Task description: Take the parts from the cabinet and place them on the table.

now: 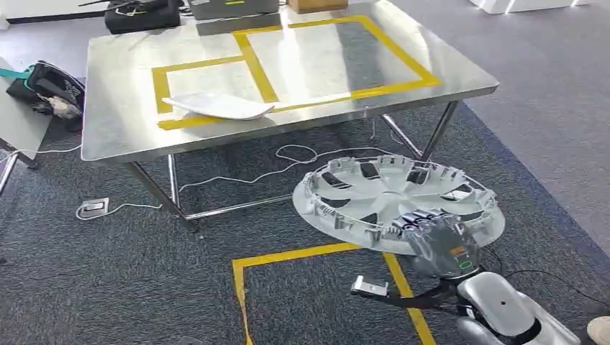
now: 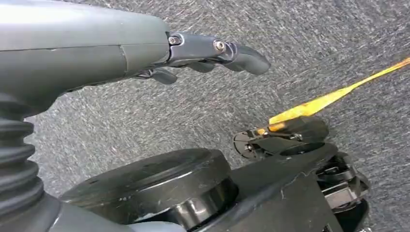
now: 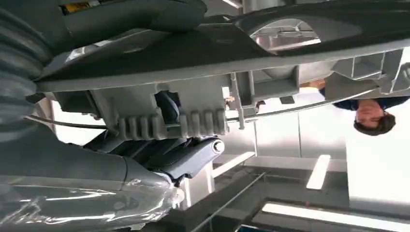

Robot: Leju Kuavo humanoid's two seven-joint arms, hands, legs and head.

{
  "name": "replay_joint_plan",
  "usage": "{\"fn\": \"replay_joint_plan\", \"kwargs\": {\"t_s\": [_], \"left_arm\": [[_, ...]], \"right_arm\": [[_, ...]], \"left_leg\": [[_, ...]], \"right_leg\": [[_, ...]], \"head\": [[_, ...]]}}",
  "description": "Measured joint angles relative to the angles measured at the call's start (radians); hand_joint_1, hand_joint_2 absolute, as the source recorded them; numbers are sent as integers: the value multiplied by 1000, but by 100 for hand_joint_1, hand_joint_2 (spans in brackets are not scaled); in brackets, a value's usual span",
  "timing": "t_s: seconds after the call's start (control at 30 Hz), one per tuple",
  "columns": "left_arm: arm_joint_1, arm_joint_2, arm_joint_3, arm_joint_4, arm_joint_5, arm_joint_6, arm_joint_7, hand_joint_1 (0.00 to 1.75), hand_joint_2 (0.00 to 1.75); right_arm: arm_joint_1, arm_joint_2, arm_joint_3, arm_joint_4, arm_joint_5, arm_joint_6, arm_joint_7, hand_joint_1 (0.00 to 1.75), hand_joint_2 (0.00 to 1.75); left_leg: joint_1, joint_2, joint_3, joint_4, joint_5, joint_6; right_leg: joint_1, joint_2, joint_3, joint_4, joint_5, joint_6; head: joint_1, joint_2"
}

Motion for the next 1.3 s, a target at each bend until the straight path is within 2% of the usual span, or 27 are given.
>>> {"fn": "replay_joint_plan", "kwargs": {"t_s": [0.2,0.43,0.53,0.7,0.97,1.03,1.07,1.1,1.13,1.17,1.23,1.27,1.3], "left_arm": [[1,1,-1,0,36,-6,15,0,175],[1,2,-1,0,64,-11,18,0,175],[1,3,-1,0,71,-11,30,0,175],[0,3,-1,0,72,-5,45,0,175],[0,8,-2,0,69,11,48,0,175],[0,11,-2,0,71,18,48,0,175],[-1,11,-2,0,71,20,48,0,175],[-1,11,-3,0,72,21,48,0,175],[1,10,-3,0,72,22,48,0,175],[1,12,-3,0,73,25,48,0,175],[1,12,-4,0,77,27,48,0,175],[1,12,-4,0,79,27,48,0,175],[2,11,-4,0,80,27,48,0,175]], "right_arm": [[-25,-129,-93,-93,-81,82,-5,175,175],[-123,-282,-185,-156,-242,244,-42,175,175],[-168,-327,-208,-157,-298,286,-52,175,175],[-186,-368,-235,-157,-332,298,-56,175,175],[-171,-417,-290,-156,-367,307,-61,175,175],[-179,-435,-302,-156,-375,324,-65,175,175],[-182,-441,-307,-156,-380,333,-66,175,175],[-189,-448,-311,-156,-381,338,-66,175,175],[-194,-455,-313,-156,-382,345,-67,175,175],[-203,-461,-317,-156,-384,351,-68,175,175],[-219,-467,-320,-155,-386,361,-68,175,175],[-225,-468,-320,-155,-386,366,-68,175,175],[-231,-469,-320,-154,-387,371,-68,175,175]], "left_leg": [[-2,0,0,0,0,1],[-3,0,-1,0,1,4],[-3,0,-1,0,2,4],[-3,0,-1,0,2,4],[-11,0,-5,10,-11,23],[-15,0,-5,7,-11,32],[-15,1,-5,-7,-18,42],[-12,0,5,-11,-30,49],[-6,0,19,-15,-28,54],[-5,0,30,-14,-34,58],[-5,1,42,-14,-44,62],[-4,1,49,-13,-50,60],[-1,1,59,-13,-58,56]], "right_leg": [[-2,0,0,0,1,2],[-3,0,-1,0,2,4],[-3,0,-1,0,3,4],[-3,0,-1,0,3,4],[-12,0,0,-2,-1,18],[-15,1,3,-12,1,26],[-14,1,6,6,13,35],[-14,0,10,5,11,39],[-15,-2,-6,15,-1,38],[-13,-3,-19,52,-21,38],[-13,-4,-99,202,-85,43],[-14,-4,-143,273,-107,48],[-16,-5,-175,313,-109,53]], "head": [[0,0],[0,0],[0,0],[0,0],[0,0],[0,0],[0,0],[2,0],[0,0],[7,0],[8,0],[10,0],[8,0]]}}
